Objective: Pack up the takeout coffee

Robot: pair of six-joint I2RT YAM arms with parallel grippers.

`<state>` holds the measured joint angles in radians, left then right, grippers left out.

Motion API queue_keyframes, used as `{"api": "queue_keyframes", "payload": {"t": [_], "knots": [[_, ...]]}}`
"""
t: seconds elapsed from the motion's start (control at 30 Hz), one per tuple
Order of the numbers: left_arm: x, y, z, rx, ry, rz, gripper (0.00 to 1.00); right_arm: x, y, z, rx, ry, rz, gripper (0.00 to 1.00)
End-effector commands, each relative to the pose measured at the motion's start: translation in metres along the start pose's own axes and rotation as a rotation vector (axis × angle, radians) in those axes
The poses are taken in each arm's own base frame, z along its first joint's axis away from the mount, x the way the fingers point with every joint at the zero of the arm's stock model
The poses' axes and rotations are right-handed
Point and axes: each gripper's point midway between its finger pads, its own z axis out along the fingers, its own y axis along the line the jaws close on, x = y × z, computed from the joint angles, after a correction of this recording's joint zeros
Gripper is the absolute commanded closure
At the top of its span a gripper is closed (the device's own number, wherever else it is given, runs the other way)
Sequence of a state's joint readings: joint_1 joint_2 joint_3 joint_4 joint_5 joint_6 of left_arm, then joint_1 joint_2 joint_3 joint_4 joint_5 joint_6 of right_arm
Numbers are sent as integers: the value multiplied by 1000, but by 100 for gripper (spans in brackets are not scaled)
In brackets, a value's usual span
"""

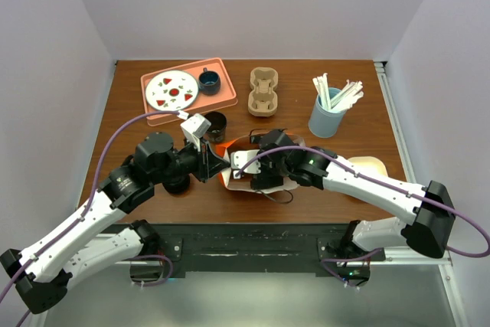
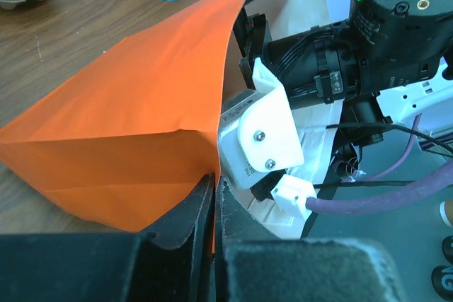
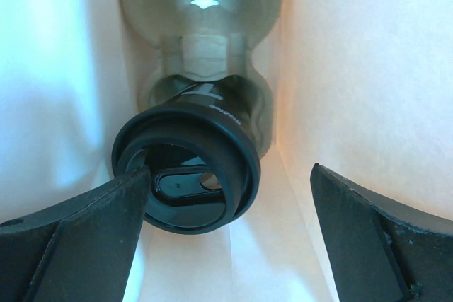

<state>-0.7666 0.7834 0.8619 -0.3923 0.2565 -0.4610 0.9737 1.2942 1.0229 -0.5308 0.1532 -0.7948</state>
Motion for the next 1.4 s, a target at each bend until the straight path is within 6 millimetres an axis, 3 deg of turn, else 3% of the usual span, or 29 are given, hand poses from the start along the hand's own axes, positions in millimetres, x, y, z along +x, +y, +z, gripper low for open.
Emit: {"api": "queue_keyframes", "payload": {"t": [0.0,0.6,0.97,1.37], "knots": [[-21,-12,-8,26,-52,22,91,-16,-20,-16,48,-58,28,1],[-19,-8,-10,2,-50,27,74,-30,-36,-21,65,-91,60,7],[-24,-5,-13,-22,-62,32,62,-42,-57,-28,107,-135,95,12],[-28,4,-13,-76,-78,49,49,-62,-75,-42,117,-190,96,26]]}}
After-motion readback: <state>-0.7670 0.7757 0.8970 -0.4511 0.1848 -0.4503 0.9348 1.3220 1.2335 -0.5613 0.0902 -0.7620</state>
